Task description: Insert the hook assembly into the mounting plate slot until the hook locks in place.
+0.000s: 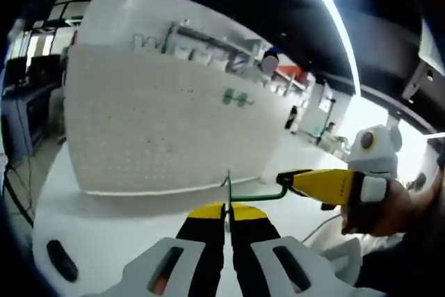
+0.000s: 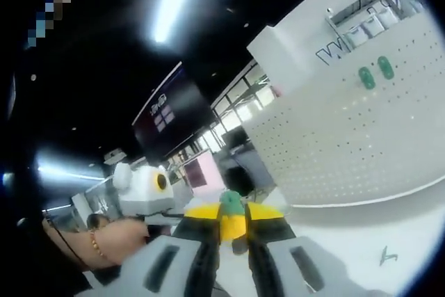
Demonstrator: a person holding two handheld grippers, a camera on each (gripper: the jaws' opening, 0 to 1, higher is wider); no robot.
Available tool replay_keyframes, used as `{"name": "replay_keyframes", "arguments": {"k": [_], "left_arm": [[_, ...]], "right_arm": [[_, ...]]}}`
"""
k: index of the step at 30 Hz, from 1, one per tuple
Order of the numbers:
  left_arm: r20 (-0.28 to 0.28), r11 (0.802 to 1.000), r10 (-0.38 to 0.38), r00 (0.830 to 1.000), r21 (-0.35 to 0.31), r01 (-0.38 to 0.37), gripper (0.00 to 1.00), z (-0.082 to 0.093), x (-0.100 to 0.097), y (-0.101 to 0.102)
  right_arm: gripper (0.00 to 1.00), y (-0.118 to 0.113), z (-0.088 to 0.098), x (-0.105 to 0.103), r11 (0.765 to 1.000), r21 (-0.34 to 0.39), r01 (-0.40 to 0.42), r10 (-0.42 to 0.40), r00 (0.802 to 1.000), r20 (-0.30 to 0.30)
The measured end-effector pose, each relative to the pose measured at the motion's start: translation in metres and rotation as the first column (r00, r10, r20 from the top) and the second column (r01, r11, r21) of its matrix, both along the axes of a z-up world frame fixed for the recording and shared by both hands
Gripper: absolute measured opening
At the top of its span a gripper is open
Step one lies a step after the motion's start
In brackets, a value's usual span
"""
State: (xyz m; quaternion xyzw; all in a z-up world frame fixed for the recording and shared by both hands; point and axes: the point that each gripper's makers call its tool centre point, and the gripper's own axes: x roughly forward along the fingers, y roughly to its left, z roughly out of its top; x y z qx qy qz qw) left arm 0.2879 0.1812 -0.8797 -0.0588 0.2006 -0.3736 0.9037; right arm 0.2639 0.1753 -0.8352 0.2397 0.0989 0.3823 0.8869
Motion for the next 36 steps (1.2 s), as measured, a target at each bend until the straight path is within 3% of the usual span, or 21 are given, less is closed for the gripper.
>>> {"name": "replay_keyframes", "arguments": {"k": [3,10,12,14,15,23,29,33,36], "left_arm": [[0.035,0.999,-0.019,0.999,0.034,0.017,0.01,0.002,-0.003,-0.006],[0.051,0.998,-0.032,0.998,0.051,0.030,0.01,0.002,-0.005,-0.008],[0.060,0.998,-0.041,0.997,0.039,0.039,0.01,0.003,-0.005,-0.010],[0.048,0.999,-0.045,0.998,-0.026,0.047,0.01,0.007,-0.007,-0.015],[0.050,0.999,-0.043,0.998,-0.008,0.044,0.01,0.005,-0.007,-0.012],[0.138,0.988,-0.067,0.988,0.146,0.047,0.01,0.004,-0.008,-0.006],[0.097,0.992,-0.041,0.994,0.124,0.028,0.01,0.000,-0.007,-0.003],[0.082,0.994,-0.034,0.996,0.108,0.025,0.02,-0.001,-0.008,-0.003],[0.058,0.997,-0.037,0.998,0.073,0.032,0.02,-0.002,-0.011,-0.005]], "right_arm": [[0.10,0.006,0.000,0.002,1.000,-0.011,-0.010,0.010,1.000,0.000],[0.10,0.010,-0.006,0.002,0.999,-0.048,-0.017,0.017,1.000,-0.012],[0.08,0.010,-0.007,0.003,0.999,-0.051,-0.014,0.013,1.000,-0.021],[0.08,0.010,-0.009,0.002,0.998,-0.061,-0.019,0.018,0.999,-0.029],[0.08,0.009,-0.006,0.005,0.998,-0.056,-0.010,0.010,1.000,-0.012],[0.02,0.013,-0.014,-0.002,0.998,-0.061,-0.031,0.027,0.997,-0.071],[0.01,0.016,-0.015,-0.005,0.995,-0.098,-0.014,0.010,0.999,-0.040],[0.00,0.014,-0.017,-0.005,0.998,-0.056,-0.001,-0.003,0.998,-0.066],[0.00,0.014,-0.017,-0.007,0.995,-0.101,-0.003,-0.001,0.999,-0.036]]}}
